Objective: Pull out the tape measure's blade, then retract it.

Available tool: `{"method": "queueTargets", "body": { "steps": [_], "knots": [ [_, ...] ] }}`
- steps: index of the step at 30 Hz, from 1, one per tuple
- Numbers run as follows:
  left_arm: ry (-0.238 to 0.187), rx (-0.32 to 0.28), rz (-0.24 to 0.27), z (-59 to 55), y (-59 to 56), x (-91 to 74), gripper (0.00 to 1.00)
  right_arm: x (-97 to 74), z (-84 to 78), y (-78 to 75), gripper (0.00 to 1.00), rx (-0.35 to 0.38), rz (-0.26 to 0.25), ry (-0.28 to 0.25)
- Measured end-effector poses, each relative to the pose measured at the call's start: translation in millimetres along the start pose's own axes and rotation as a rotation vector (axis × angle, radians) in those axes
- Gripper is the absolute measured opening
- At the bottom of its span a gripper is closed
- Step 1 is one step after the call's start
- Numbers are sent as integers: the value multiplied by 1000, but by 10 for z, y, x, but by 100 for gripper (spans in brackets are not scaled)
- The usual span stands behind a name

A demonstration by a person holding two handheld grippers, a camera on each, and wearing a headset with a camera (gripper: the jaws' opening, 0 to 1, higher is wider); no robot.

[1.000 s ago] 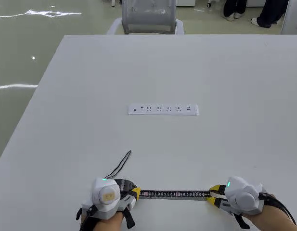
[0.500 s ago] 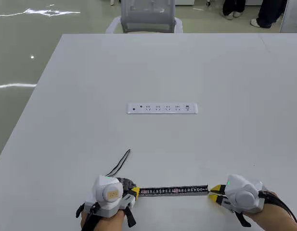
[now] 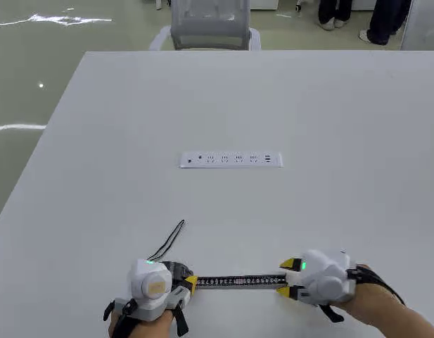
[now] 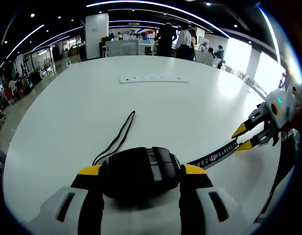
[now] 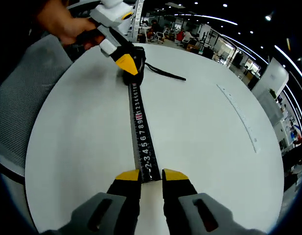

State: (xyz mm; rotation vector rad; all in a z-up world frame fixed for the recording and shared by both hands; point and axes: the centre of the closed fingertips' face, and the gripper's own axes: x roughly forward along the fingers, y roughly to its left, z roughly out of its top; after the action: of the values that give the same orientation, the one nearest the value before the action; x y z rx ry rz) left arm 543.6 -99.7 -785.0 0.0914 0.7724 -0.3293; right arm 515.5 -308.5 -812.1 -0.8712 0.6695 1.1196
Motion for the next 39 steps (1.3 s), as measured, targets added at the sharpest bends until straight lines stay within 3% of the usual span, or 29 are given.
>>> {"method": "queueTargets", "body": {
  "steps": [2, 4, 7, 31, 39],
  "knots": [
    [5, -1, -2, 1, 3, 1, 59, 48, 114, 45, 14, 64, 48, -15],
    [5, -2, -2, -4, 2, 3, 59, 57, 110, 50, 12, -5, 59, 15],
    [6, 0, -2, -9, 1, -1, 59, 42, 71, 49, 12, 26, 76, 19],
    [6, -2, -4, -9, 6, -2, 58, 40, 71, 59, 12, 53, 76, 27],
    [6, -5, -4, -7, 3, -5, 58, 86, 148, 73, 12, 48, 82, 19]
  ]
}}
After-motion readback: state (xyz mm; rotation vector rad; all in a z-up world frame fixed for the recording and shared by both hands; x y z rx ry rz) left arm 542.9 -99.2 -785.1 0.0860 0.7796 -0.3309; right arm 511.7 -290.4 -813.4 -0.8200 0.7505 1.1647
